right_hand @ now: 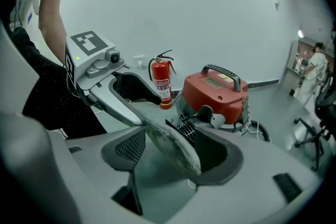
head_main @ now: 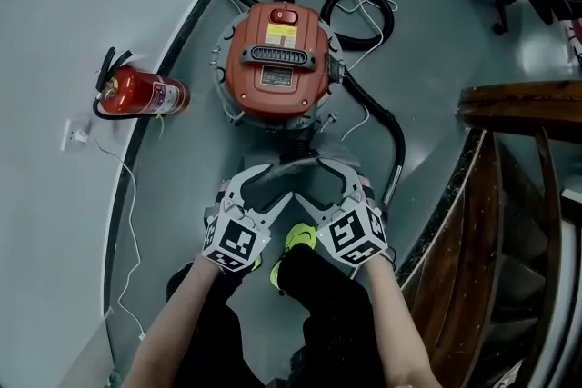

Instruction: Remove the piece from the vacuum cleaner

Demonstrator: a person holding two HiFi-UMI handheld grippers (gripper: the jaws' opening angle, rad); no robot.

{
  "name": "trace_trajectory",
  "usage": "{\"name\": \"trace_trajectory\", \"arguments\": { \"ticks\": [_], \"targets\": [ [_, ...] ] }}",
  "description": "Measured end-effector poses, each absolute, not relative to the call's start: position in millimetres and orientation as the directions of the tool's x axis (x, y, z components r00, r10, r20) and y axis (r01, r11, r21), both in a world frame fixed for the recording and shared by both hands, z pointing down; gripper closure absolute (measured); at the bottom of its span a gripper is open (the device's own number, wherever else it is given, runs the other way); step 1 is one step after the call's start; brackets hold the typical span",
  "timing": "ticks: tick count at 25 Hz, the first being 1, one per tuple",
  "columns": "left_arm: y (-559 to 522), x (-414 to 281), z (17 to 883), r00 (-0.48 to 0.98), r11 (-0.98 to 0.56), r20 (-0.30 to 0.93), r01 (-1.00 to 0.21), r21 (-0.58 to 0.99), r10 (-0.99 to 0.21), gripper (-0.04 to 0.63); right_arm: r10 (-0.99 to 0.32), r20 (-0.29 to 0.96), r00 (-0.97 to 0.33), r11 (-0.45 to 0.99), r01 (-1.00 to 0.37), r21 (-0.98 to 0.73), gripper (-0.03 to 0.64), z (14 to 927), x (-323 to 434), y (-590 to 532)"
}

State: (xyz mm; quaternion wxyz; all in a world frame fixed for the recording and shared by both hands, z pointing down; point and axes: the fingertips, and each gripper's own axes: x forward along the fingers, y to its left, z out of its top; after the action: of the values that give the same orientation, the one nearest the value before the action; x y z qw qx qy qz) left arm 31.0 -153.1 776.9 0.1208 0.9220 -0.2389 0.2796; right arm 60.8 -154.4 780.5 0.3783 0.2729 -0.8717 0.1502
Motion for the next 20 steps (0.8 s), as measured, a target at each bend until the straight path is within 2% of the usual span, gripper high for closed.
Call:
{"name": "trace_trajectory", "arguments": {
  "ticks": [13, 20],
  "targets": [
    [-160, 28, 816, 0.708, -0.881, 0.614, -0.471, 0.043, -0.348, 0.354, -0.329, 0.810, -0.485, 0.834, -0.551, 0.009, 0.310, 825, 76, -165],
    [-164, 33, 830, 0.706, -0.897, 0.626, -0.441, 0.022, -0.331, 0.354, -0.289, 0.822, -0.491, 0.858, -0.514, -0.006, 0.310, 838, 73, -170]
  ]
}}
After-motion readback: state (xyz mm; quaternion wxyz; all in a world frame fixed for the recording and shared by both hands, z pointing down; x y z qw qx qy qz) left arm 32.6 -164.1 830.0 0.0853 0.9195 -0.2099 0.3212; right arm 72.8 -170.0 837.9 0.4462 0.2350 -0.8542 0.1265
